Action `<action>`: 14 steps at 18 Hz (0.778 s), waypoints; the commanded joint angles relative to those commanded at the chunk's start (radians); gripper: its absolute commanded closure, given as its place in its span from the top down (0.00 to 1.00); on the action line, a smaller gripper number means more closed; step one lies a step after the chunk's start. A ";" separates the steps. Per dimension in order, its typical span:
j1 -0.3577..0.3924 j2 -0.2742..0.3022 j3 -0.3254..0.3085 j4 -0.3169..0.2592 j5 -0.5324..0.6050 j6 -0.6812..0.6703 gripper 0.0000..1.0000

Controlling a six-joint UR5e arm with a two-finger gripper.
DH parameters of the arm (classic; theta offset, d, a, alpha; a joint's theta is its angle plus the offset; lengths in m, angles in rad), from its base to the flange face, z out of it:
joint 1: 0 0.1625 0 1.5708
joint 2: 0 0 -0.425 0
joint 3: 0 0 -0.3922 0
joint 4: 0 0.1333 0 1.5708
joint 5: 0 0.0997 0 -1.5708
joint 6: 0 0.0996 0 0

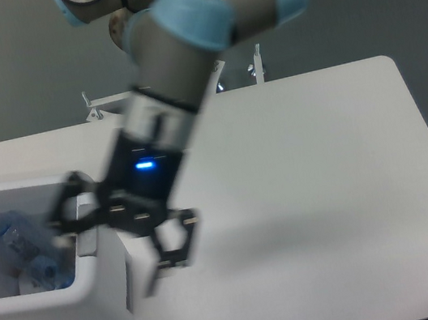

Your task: Place the trash in the trash can

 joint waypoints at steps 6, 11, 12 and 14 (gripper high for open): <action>0.127 0.002 -0.137 -0.005 0.026 0.288 1.00; 0.137 -0.006 -0.166 -0.012 0.337 0.417 1.00; 0.135 -0.005 -0.180 -0.023 0.391 0.432 1.00; 0.123 0.002 -0.215 -0.050 0.457 0.497 1.00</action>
